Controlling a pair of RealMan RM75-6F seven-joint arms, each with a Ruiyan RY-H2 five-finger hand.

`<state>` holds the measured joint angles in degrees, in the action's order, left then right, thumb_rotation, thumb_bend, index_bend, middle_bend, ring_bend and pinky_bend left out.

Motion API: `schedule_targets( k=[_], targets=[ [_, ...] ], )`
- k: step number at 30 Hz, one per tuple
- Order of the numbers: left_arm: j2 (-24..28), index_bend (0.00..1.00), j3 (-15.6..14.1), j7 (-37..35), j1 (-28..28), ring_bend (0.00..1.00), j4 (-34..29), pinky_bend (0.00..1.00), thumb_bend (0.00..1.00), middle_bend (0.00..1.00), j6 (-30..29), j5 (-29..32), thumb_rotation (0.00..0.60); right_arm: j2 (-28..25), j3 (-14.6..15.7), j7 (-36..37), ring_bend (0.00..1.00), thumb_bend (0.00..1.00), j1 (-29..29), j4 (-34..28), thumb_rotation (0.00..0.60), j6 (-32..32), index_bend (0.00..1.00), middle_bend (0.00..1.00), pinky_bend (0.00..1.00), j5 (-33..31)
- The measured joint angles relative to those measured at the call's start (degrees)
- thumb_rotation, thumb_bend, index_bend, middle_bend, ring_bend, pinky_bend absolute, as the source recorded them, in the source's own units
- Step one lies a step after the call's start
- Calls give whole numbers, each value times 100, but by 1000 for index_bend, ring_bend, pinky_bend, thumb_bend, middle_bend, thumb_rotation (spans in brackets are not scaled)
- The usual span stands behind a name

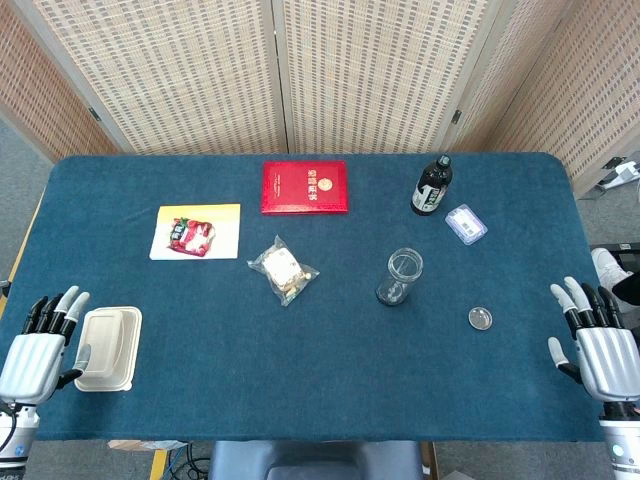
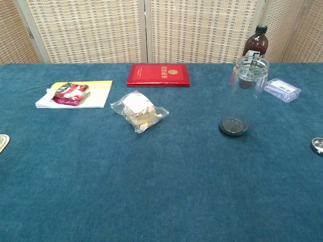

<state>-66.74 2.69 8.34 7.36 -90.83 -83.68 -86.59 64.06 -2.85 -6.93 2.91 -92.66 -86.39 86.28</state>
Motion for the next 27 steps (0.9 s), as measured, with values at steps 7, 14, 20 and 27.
schedule_targets(
  k=[7, 14, 20, 27],
  targets=[
    [10, 0, -27, 27, -2, 0, -12, 11, 428, 10, -1, -16, 600, -3, 10, 2, 0, 425, -10, -6, 600, -7, 101, 25, 0, 27],
    [51, 0, -25, -32, -3, 0, -16, 11, 428, 10, -65, -67, 600, 10, -13, -13, 0, 425, -7, -11, 600, 33, 101, 25, 0, -47],
    [122, 0, -23, -173, -42, 0, -14, 11, 428, 10, -118, -45, 600, -23, -62, 13, 0, 425, 67, -59, 600, 219, 101, 25, 0, -173],
    [153, 0, 15, -283, -55, 0, 11, 11, 428, 10, -111, 59, 600, -334, -224, 107, 0, 423, 341, -291, 600, 703, 224, 25, 0, -418]
  ],
)
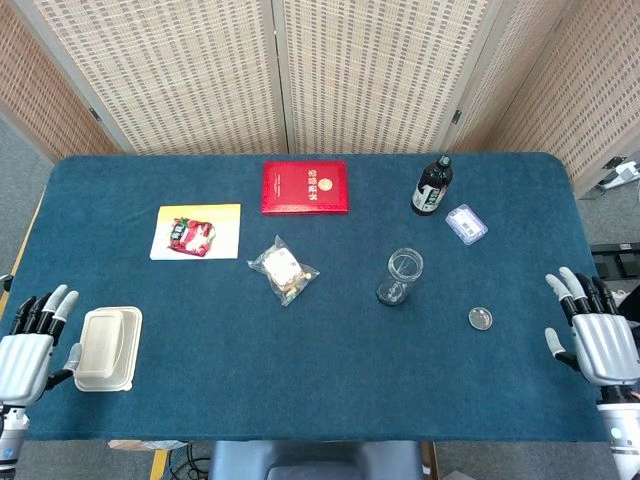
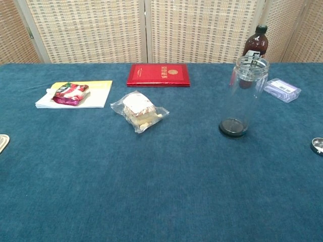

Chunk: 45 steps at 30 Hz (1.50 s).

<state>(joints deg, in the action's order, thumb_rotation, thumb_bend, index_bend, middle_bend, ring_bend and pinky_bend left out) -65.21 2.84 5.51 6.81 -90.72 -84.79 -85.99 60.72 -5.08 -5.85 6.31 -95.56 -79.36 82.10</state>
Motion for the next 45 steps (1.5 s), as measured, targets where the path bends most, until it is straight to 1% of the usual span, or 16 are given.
schedule_targets(
  k=[2, 4, 8, 12, 15, 19, 27, 35, 40, 45],
  targets=[
    [10, 0, 15, -23, 5, 0, 7, 11, 427, 10, 21, 33, 600, -63, -61, 62, 0, 420, 97, -17, 600, 151, 307, 25, 0, -84],
    [13, 0, 22, -36, 10, 0, 14, 11, 428, 10, 31, 49, 600, -120, -125, 110, 0, 420, 213, -18, 600, 335, 349, 25, 0, -185],
    [24, 0, 41, -68, 17, 0, 36, 11, 428, 10, 58, 103, 600, -195, -222, 134, 0, 421, 424, 4, 600, 718, 371, 24, 0, -428],
    [42, 0, 58, -146, 16, 0, 44, 11, 428, 10, 61, 129, 600, -214, -294, 123, 0, 435, 661, 90, 600, 1161, 417, 22, 0, -728],
    [59, 0, 65, -212, 10, 0, 50, 11, 428, 10, 46, 131, 600, -152, -316, 109, 0, 444, 805, 222, 600, 1419, 436, 21, 0, -929],
    [74, 0, 69, -264, 5, 0, 61, 11, 428, 10, 34, 129, 600, 19, -290, 85, 0, 450, 908, 431, 600, 1582, 457, 18, 0, -1040],
    [85, 0, 77, -341, 15, 0, 97, 11, 428, 10, 25, 105, 600, 173, -139, -53, 0, 456, 1010, 613, 600, 1787, 457, 0, 0, -1082],
    [82, 0, 89, -358, 11, 0, 140, 11, 427, 9, -6, 101, 600, 242, -100, -251, 0, 461, 1147, 720, 600, 2011, 456, 0, 0, -1279],
    [79, 0, 98, -357, 8, 0, 164, 11, 427, 7, -30, 100, 600, 338, -68, -369, 0, 461, 1246, 842, 600, 2176, 404, 0, 0, -1394],
    [81, 0, 103, -380, -1, 0, 187, 11, 426, 6, -78, 70, 600, 436, -25, -415, 0, 460, 1305, 929, 600, 2259, 385, 0, 0, -1444]
  ],
)
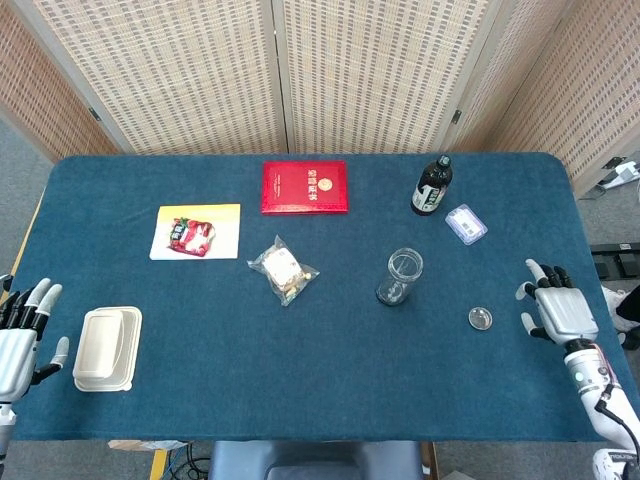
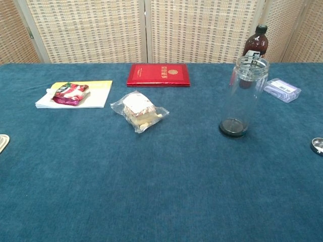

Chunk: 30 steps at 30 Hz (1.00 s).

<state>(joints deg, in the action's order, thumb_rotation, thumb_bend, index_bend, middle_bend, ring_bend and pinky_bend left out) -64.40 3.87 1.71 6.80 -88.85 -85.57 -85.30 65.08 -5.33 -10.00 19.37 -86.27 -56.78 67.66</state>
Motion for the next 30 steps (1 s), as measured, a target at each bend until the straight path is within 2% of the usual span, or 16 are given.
schedule_targets(
  k=[30],
  targets=[
    [127, 0, 2, -327, -74, 0, -26, 11, 425, 3, -178, -110, 600, 891, 184, -74, 0, 461, 315, 809, 600, 477, 383, 0, 0, -113]
  ],
)
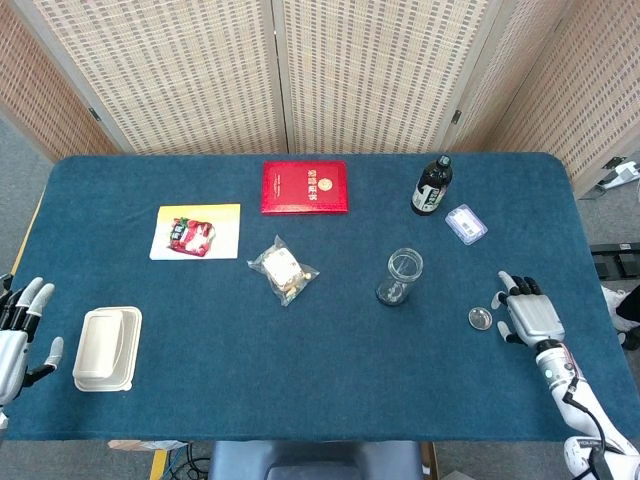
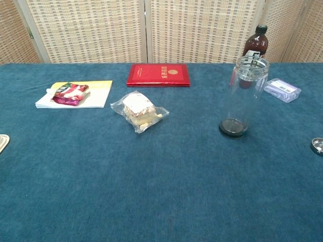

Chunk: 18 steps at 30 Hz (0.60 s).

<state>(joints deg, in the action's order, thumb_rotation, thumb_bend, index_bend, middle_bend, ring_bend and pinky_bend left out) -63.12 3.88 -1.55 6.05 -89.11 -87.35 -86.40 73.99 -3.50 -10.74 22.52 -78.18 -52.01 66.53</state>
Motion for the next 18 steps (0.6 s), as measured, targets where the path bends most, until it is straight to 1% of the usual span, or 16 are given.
schedule_targets(
  k=[18],
  targets=[
    [76, 0, 1, -173, -57, 0, -23, 11, 425, 1, -101, -45, 600, 265, 46, -59, 0, 464, 147, 173, 600, 181, 386, 0, 0, -50]
  ],
)
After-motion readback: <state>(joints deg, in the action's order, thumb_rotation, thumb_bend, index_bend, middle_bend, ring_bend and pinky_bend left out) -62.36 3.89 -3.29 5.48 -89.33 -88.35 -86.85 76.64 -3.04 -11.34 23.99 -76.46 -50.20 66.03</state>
